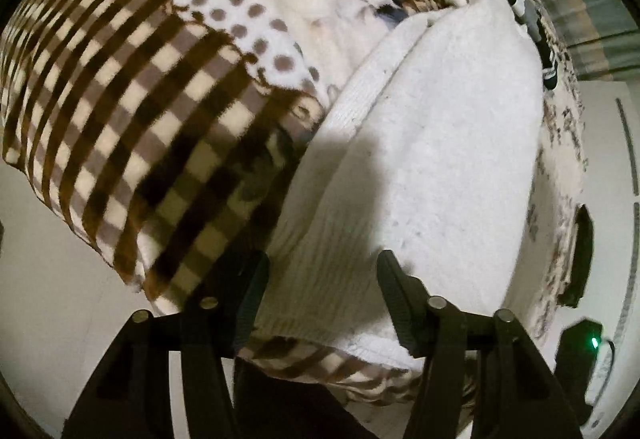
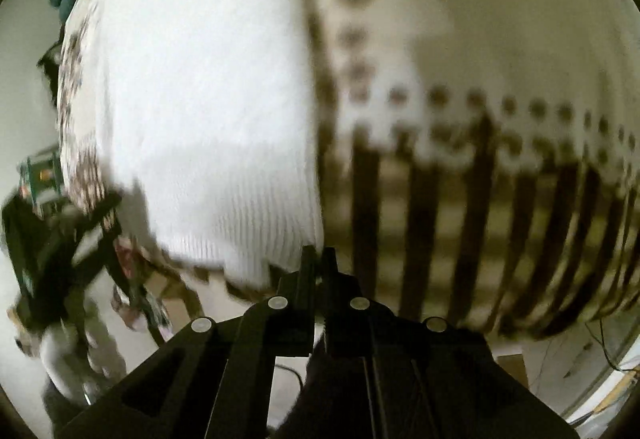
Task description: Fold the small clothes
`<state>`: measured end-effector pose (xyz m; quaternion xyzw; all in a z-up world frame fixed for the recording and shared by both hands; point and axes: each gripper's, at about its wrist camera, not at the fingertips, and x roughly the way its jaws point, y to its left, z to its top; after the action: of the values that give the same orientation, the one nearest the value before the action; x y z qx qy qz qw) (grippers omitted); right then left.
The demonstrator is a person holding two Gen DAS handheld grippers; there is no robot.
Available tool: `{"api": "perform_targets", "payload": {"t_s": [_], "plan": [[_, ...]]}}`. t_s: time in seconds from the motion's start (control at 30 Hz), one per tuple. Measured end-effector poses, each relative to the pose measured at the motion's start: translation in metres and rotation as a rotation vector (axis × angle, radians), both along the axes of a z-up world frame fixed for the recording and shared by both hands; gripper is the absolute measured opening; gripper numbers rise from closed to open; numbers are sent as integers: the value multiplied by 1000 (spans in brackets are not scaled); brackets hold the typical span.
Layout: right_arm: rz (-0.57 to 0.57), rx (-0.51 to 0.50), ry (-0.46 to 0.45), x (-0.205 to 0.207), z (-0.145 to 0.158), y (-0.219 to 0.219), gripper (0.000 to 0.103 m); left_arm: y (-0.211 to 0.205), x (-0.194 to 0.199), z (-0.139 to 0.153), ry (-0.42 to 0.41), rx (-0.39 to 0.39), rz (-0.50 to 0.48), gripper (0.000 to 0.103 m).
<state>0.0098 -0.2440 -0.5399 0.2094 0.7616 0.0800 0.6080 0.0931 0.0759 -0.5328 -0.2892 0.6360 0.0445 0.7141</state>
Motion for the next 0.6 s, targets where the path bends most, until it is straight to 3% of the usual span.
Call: {"api": "perform_targets", "payload": {"t_s": [0.03, 0.07, 0.3, 0.47, 0.53, 0.6], "plan": [[9, 1, -6, -5, 3, 2, 2, 0, -1, 1, -11, 12, -3, 41], [16, 11, -11, -9, 5, 7, 2, 0, -2, 2, -19, 27, -2, 3], [38, 67, -36, -18, 14, 38, 2, 33, -19, 40, -135, 42, 127, 1], [74, 15, 28, -13, -26, 56, 2, 45, -19, 6, -58, 69, 119, 2], [82, 9, 30, -5, -34, 58, 2, 43, -16, -7, -26, 44, 98, 2], [109, 33, 52, 3, -35, 62, 3, 40, -13, -1, -18, 30, 76, 6]]}}
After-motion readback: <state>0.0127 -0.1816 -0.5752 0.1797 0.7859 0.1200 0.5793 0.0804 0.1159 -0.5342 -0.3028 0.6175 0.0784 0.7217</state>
